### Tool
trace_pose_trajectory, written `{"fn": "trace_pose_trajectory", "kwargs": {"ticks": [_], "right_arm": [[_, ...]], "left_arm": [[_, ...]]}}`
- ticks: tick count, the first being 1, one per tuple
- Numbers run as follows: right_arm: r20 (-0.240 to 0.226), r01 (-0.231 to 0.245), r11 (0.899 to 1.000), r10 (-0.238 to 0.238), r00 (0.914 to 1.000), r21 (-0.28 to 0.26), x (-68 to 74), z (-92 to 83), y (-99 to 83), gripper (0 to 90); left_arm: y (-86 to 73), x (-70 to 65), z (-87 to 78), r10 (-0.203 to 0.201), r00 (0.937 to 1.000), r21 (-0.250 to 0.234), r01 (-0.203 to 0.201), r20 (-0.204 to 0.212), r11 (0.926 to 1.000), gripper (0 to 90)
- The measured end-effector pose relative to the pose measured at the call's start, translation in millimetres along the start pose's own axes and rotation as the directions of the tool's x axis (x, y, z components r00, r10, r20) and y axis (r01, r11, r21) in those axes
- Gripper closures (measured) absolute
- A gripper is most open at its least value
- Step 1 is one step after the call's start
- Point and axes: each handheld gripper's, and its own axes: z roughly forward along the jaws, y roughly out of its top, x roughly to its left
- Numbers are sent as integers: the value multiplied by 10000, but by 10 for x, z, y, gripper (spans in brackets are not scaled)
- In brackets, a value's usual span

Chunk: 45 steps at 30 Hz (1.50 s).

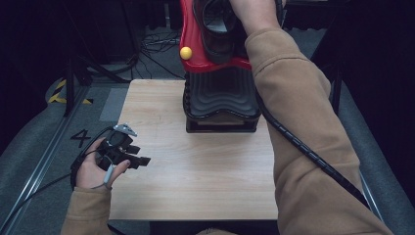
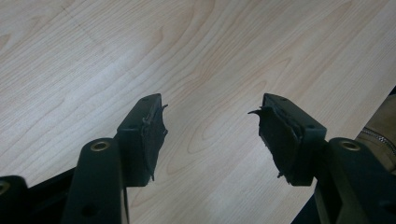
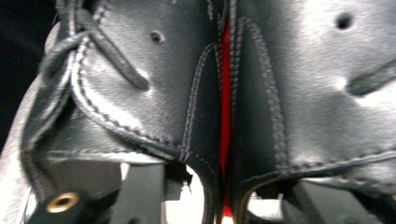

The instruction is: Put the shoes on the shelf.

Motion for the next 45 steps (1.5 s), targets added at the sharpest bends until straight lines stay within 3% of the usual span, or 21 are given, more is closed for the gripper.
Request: {"fn": "trace_pose_trajectory", "kwargs": {"ticks": [3, 12, 20, 25, 28, 31, 32, 34, 40, 45], "right_arm": [[-265, -4, 10000, 7, 9996, 97, -27, -30, -19, 549], [-617, 28, 10000, -31, 9981, -50, -73, -209, -88, 527], [-813, 566, 9969, -609, 9948, -545, -233, -589, -213, 470], [-870, 1200, 9875, -1291, 9878, -1024, -446, -870, -375, 442], [-756, 1738, 9770, -1839, 9800, -1238, -585, -971, -497, 425], [-752, 2358, 9628, -2470, 9661, -1320, -720, -1063, -672, 423], [-752, 2358, 9628, -2470, 9661, -1320, -720, -1063, -672, 423], [-988, 2536, 9580, -2675, 9585, -1337, -874, -1118, -822, 417], [-1118, 2860, 9508, -2991, 9476, -1191, -1181, -1106, -1116, 412], [-1182, 3396, 9344, -3512, 9288, -1074, -1333, -1041, -1370, 401]], "left_arm": [[8, -8, -1, 49, 10000, -22, -49, 21, 10000, 410], [36, -43, 2, 106, 9999, -4, -106, -10, 9999, 409], [63, -61, 5, 195, 9998, 20, -195, -60, 9998, 409], [98, -76, 24, 244, 9997, 90, -243, -88, 9997, 409], [119, -90, 39, 335, 9993, 161, -333, -177, 9993, 409], [130, -113, 47, 319, 9994, 184, -317, -148, 9993, 409], [130, -113, 47, 319, 9994, 184, -317, -148, 9993, 409], [145, -127, 32, 277, 9995, 78, -275, -167, 9996, 409], [158, -206, -36, 295, 9992, -194, -301, -284, 9994, 409], [140, -200, -66, 196, 9992, -248, -205, -339, 9995, 410]]}}
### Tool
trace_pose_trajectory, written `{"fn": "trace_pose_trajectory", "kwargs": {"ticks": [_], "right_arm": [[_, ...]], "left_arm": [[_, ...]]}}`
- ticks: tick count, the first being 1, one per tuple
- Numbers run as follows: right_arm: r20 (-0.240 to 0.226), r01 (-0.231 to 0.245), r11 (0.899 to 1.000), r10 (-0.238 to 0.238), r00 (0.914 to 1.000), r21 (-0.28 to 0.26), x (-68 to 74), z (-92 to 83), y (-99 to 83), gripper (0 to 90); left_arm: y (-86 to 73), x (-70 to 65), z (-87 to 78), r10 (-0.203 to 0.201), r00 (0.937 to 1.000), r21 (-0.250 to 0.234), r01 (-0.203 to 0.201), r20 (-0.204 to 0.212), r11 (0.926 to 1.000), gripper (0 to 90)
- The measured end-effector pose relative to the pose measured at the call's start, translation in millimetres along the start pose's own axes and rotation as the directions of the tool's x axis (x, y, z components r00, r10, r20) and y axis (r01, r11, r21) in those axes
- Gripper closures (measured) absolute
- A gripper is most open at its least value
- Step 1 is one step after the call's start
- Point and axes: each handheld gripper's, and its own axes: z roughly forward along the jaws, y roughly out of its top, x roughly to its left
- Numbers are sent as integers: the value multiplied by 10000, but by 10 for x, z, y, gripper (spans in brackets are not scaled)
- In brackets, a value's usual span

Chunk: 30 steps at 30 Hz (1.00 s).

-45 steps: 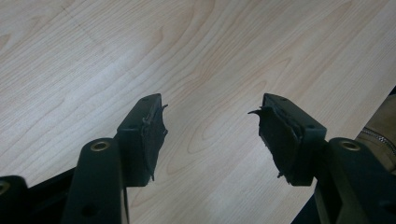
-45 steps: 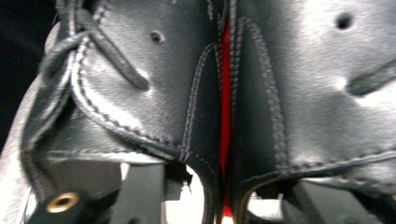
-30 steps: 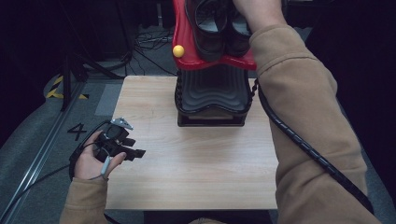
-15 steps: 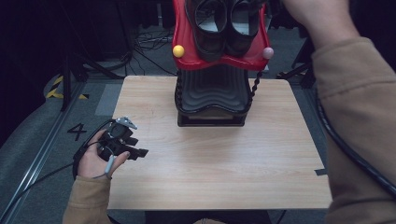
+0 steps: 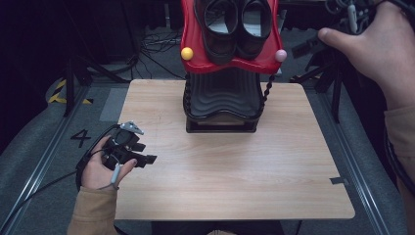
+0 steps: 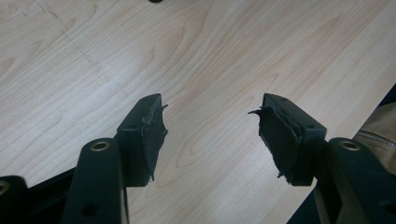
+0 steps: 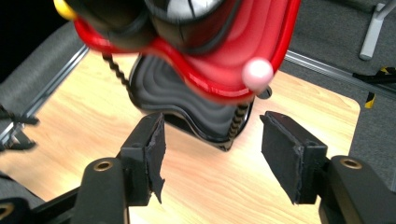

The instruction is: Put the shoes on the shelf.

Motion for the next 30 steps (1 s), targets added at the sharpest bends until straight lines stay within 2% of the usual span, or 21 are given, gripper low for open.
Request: {"fn": "trace_pose_trajectory", "kwargs": {"ticks": [2, 4, 8, 12, 13, 15, 19, 26, 27, 30], "right_arm": [[-89, 148, 9999, -148, 9999, 30, -18, 19, -114, 398], [-114, 212, 9998, -212, 9997, 42, -22, 29, -151, 397], [-428, 463, 9988, -455, 9980, 160, -58, 157, -406, 395], [-768, 635, 9978, -619, 9951, 179, -108, 387, -672, 394], [-898, 800, 9966, -781, 9929, 181, -132, 479, -765, 395], [-981, 790, 9966, -764, 9922, 225, -145, 525, -808, 395], [-1123, 1010, 9938, -952, 9891, 468, -191, 783, -1042, 395], [-1750, 1316, 9886, -1172, 9776, 728, -264, 1276, -1457, 391], [-1750, 1316, 9886, -1172, 9776, 728, -264, 1276, -1457, 391], [-1959, 1442, 9857, -1250, 9726, 869, -316, 1465, -1638, 390]], "left_arm": [[-6, -1, -6, -23, 10000, 6, 23, -32, 10000, 409], [-13, -3, -10, -76, 10000, -21, 76, -58, 10000, 409], [-20, -10, 6, -34, 10000, -10, 34, -59, 10000, 410], [-7, -28, 98, 17, 9999, 93, -18, 110, 10000, 412], [-6, -33, 109, 6, 9999, 132, -8, 117, 9999, 412], [-5, -40, 121, 2, 9999, 175, -4, 125, 9998, 412], [-6, -61, 153, 45, 9999, 211, -47, 130, 9998, 412], [-48, -95, 203, -25, 9999, 206, 22, 160, 9998, 412], [-48, -95, 203, -25, 9999, 206, 22, 160, 9998, 411], [-77, -99, 231, -137, 9998, 236, 135, 113, 9996, 411]]}}
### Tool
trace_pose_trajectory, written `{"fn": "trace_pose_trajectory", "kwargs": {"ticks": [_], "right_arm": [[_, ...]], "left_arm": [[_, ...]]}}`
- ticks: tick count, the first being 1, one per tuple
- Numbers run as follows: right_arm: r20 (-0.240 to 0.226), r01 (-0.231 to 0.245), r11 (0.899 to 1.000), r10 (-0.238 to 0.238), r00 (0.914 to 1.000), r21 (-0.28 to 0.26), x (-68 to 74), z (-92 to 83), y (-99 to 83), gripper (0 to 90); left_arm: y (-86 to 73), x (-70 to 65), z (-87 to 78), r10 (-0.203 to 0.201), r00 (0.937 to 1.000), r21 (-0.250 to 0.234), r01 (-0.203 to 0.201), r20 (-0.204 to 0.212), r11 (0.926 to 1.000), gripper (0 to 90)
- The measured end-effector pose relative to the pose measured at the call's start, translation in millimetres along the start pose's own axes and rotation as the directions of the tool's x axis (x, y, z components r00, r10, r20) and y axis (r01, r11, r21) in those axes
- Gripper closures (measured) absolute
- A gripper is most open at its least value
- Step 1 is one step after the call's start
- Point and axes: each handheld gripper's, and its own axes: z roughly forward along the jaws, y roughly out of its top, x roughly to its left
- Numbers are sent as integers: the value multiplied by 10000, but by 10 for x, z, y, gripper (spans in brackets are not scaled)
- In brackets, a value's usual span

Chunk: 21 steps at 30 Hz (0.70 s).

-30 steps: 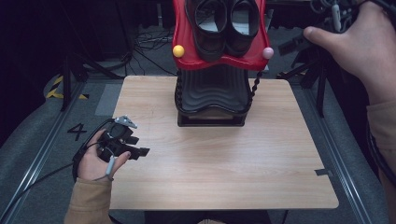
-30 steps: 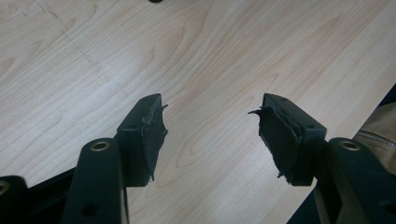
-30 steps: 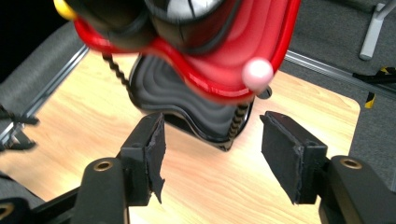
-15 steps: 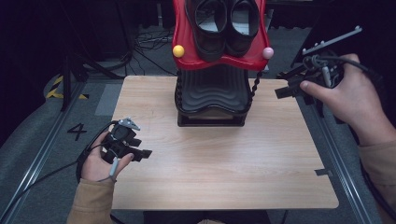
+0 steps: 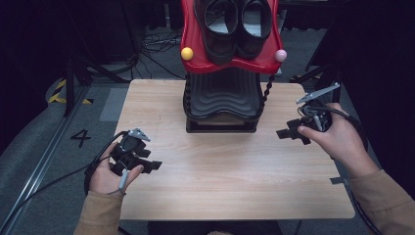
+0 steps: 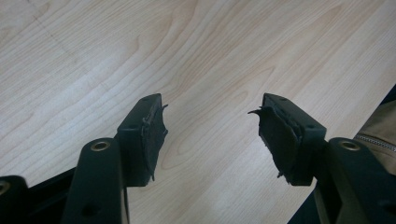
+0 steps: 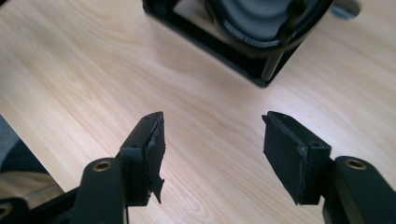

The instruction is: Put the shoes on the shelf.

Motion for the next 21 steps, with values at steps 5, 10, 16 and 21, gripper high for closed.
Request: {"fn": "trace_pose_trajectory", "kwargs": {"ticks": [5, 10, 16, 21], "right_arm": [[-442, -58, 10000, 57, 9990, -34, -75, 284, -235, 387], [-676, -24, 9999, 14, 9977, -133, -127, 542, -427, 383], [-1372, -246, 9996, 222, 9903, -158, -167, 796, -617, 384], [-1218, -50, 10000, 40, 9925, -79, -176, 952, -704, 382]], "left_arm": [[-44, 1, 29, -114, 9999, 29, 115, -103, 9999, 412], [-91, 8, 80, -250, 9994, 153, 254, -257, 9996, 412], [-104, 30, 115, -365, 9984, 339, 380, -439, 9987, 411], [-119, 53, 128, -501, 9979, 274, 512, -405, 9983, 411]]}}
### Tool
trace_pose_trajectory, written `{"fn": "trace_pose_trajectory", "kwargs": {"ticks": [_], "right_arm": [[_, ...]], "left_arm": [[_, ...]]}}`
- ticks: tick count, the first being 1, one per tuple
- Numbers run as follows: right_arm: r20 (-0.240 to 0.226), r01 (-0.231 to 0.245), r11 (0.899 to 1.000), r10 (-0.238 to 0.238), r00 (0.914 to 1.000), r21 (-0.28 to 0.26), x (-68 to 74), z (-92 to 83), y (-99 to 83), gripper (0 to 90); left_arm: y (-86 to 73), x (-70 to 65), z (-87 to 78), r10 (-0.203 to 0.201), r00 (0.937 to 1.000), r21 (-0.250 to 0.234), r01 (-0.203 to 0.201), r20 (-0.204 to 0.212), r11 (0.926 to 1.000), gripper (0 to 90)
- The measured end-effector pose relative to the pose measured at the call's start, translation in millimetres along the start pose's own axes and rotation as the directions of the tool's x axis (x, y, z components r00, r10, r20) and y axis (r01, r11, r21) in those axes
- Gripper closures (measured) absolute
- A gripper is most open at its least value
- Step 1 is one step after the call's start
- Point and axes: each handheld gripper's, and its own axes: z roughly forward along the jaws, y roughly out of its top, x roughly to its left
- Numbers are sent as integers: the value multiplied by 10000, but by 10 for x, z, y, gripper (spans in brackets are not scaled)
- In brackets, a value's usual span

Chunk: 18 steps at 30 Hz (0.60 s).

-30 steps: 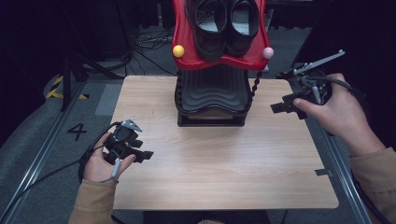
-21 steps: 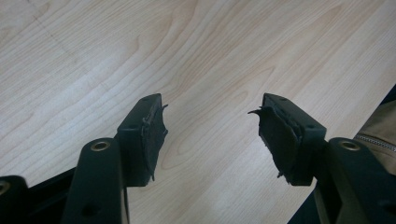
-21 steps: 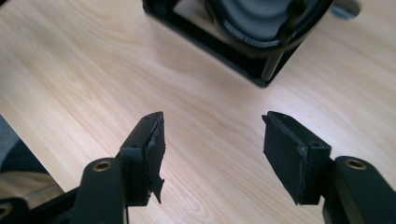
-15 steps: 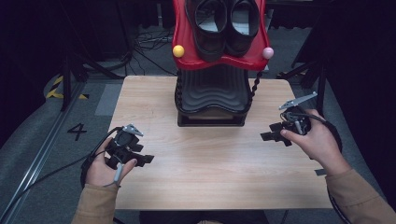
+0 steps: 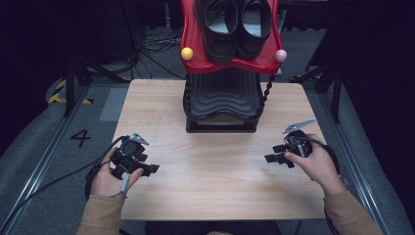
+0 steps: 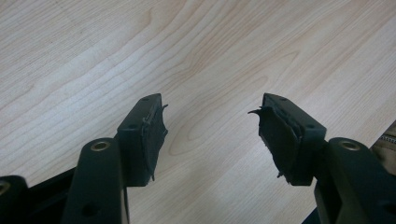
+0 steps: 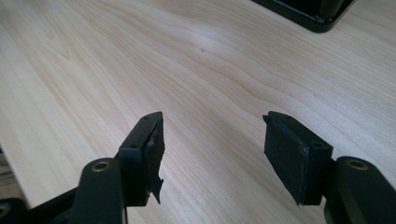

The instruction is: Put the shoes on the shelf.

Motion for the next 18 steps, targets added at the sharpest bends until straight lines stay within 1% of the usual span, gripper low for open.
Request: {"fn": "trace_pose_trajectory", "kwargs": {"ticks": [4, 6, 9, 12, 13, 14, 16, 18], "right_arm": [[-69, -229, 9997, 229, 9997, 6, -41, 105, -87, 384], [-3, -187, 9993, 187, 9998, 310, -63, 155, -125, 383], [154, -253, 9981, 244, 9996, 567, -112, 224, -197, 383], [290, -275, 9960, 251, 9993, 852, -150, 295, -265, 383], [290, -275, 9960, 251, 9993, 852, -150, 295, -265, 383], [431, -245, 9954, 205, 9989, 925, -164, 317, -294, 385], [479, -220, 9960, 179, 9987, 861, -179, 327, -316, 383], [526, -158, 9978, 124, 9985, 644, -191, 316, -326, 379]], "left_arm": [[-3, 7, -3, 27, 10000, -23, -27, -22, 10000, 410], [-12, 16, -3, 133, 9999, 75, -132, -71, 9999, 409], [-33, 38, 14, 53, 9999, 170, -51, -110, 9998, 407], [-44, 54, 33, 64, 9999, 183, -61, -159, 9998, 407], [-44, 54, 33, 64, 9999, 183, -61, -159, 9998, 407], [-46, 57, 35, 52, 9998, 188, -49, -166, 9998, 407], [-55, 72, 47, -2, 9998, 188, 5, -204, 9998, 407], [-61, 100, 64, -80, 9998, 108, 82, -188, 9999, 407]]}}
